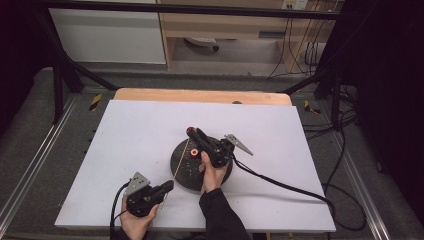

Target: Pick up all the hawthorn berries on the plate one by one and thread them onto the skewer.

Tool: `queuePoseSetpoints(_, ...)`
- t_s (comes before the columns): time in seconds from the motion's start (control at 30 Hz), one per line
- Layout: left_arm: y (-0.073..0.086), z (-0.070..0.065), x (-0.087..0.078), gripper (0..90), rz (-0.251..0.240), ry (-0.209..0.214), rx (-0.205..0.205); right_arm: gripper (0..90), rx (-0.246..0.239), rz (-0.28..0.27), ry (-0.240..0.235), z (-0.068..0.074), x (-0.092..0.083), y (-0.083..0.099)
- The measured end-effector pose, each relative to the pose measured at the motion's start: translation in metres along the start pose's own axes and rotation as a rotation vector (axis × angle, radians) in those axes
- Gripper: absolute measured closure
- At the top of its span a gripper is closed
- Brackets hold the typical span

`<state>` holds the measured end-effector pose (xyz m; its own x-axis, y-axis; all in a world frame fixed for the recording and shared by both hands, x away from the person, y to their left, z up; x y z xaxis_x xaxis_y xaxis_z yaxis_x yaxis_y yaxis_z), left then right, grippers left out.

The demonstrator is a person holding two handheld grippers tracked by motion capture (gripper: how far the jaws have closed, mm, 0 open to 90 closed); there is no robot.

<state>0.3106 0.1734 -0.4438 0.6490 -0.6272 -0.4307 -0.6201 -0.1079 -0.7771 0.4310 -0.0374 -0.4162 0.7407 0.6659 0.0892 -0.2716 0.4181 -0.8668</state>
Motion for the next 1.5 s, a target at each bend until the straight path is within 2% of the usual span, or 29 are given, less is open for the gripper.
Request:
queuePoseSetpoints(0.27, 0.001, 0.001, 0.001, 88.3, 0.008, 0.000, -0.016, 61.0, 0.015, -0.018, -0.021, 0.001, 0.000, -0.003)
queuePoseSetpoints(0.43, 0.000, 0.000, 0.002, 88.3, 0.000, 0.008, -0.032, 61.0, 0.022, 0.004, -0.029, 0.001, 0.000, 0.003)
queuePoseSetpoints(0.47, -0.001, 0.000, 0.002, 88.3, -0.010, 0.004, -0.026, 61.0, 0.024, 0.007, -0.031, 0.001, 0.000, 0.005)
queuePoseSetpoints(0.6, -0.001, 0.000, 0.003, 88.3, -0.003, 0.008, -0.039, 61.0, 0.023, 0.012, -0.038, 0.002, -0.001, 0.009)
queuePoseSetpoints(0.8, -0.005, 0.001, 0.004, 88.3, -0.007, 0.003, -0.036, 61.0, 0.021, 0.026, -0.044, 0.005, -0.004, 0.012)
queuePoseSetpoints(1.13, -0.007, 0.005, 0.005, 88.2, 0.006, 0.006, -0.045, 61.0, 0.012, 0.065, -0.046, 0.008, -0.007, 0.020)
queuePoseSetpoints(1.5, -0.008, 0.006, 0.005, 88.3, 0.013, 0.011, -0.047, 60.9, -0.018, 0.149, -0.064, 0.017, -0.016, 0.031)
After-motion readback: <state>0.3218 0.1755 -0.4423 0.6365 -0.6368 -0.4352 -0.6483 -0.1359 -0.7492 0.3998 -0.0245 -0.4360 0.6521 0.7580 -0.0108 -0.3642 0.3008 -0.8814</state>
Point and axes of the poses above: each handheld gripper's, and its own axes: x roughly forward along the jaws, y roughly out of its underside, z roughly to its left, the point moved 2 cm from there along x, roughly forward along the jaws, and after that the axes turned 13 degrees about -x, right-handed, at the moved point
